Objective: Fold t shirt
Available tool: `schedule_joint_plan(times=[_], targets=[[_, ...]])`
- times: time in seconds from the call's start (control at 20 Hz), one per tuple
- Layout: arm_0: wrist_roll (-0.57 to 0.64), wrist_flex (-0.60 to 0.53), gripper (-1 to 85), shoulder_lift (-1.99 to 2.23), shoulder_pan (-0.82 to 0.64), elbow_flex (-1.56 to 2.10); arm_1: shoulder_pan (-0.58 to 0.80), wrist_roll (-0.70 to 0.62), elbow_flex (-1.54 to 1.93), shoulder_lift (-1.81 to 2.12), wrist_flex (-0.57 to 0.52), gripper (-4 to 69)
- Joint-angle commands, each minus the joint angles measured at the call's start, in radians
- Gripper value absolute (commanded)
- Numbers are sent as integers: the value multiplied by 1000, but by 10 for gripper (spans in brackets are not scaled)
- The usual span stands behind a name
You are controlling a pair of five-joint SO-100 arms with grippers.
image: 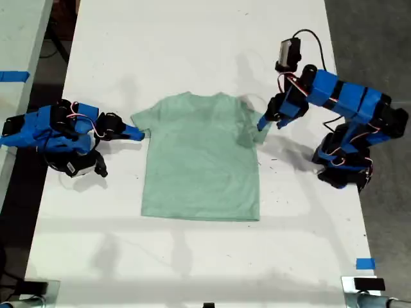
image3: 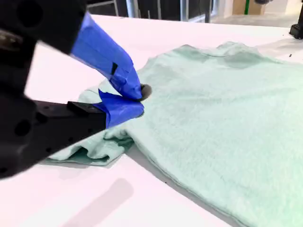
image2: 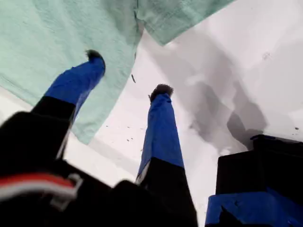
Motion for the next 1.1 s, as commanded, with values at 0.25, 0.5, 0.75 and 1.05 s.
schedule_joint_plan(times=[0.25, 0.5, 0.75, 1.05], targets=[[0, -9, -1, 8, 11, 11, 91, -55, 14, -86, -141, 321], [0, -9, -1, 8, 11, 11, 100, -60, 179, -178, -379, 279], [0, -9, -1, 8, 12, 11, 67, -51, 192, -333, -499, 273], [0, -9, -1, 8, 12, 11, 64, -46, 195, -451, -563, 131]])
